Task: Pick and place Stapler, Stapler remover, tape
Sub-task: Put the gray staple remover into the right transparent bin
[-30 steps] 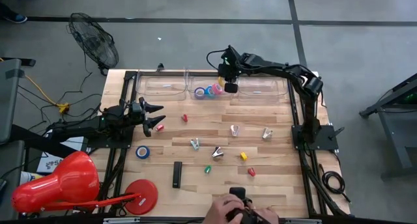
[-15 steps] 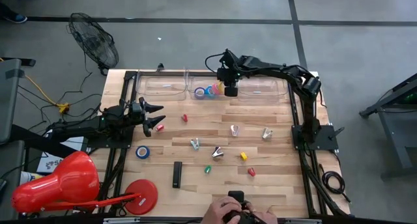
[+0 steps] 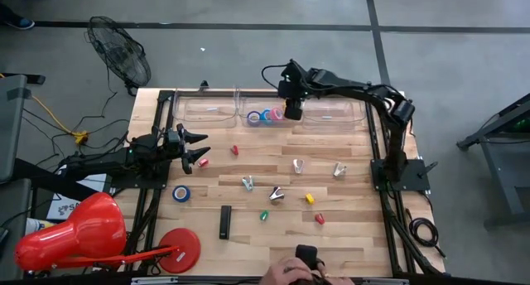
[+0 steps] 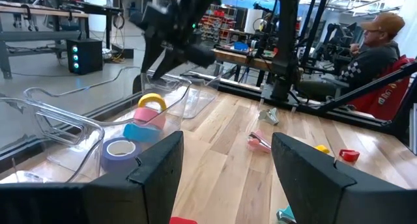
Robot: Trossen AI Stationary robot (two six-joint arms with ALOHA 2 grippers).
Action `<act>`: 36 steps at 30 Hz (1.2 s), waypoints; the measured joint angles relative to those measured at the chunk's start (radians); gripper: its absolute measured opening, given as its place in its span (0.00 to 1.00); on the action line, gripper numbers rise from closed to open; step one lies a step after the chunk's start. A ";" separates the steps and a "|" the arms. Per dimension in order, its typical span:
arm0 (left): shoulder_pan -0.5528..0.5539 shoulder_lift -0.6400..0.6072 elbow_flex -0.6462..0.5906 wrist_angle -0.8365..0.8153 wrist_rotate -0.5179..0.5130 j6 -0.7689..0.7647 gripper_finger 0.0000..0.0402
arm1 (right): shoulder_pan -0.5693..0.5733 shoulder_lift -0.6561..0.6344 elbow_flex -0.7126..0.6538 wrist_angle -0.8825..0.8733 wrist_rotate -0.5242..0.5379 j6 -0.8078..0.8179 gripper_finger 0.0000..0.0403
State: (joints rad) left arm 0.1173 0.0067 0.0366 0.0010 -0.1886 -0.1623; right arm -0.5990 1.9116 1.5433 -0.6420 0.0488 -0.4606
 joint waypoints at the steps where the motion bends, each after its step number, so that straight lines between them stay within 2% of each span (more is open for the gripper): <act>1: 0.000 0.000 0.000 0.000 0.000 0.000 0.57 | 0.005 -0.014 0.000 -0.010 0.002 0.013 0.32; 7: 0.000 0.000 0.000 0.000 0.000 0.000 0.57 | 0.041 -0.092 0.000 -0.127 0.012 0.126 0.32; 13: 0.000 0.000 0.000 0.000 0.000 0.000 0.57 | 0.071 -0.129 0.000 -0.299 0.014 0.456 0.32; 17: 0.000 0.000 0.000 0.000 0.001 0.000 0.57 | 0.094 -0.153 -0.013 -0.405 0.008 0.505 0.33; 20: 0.000 0.000 0.000 0.000 0.001 0.000 0.57 | 0.124 -0.189 -0.062 -0.422 0.004 0.419 0.32; 27: 0.000 0.000 0.000 0.000 0.001 0.000 0.57 | 0.210 -0.313 -0.251 -0.472 -0.021 0.021 0.33; 36: 0.000 0.000 0.000 0.000 0.001 0.000 0.57 | 0.387 -0.438 -0.507 -0.477 0.057 -0.242 0.33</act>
State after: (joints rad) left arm 0.1177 0.0071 0.0366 0.0010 -0.1875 -0.1623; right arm -0.2116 1.4741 1.0360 -1.1190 0.1059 -0.7025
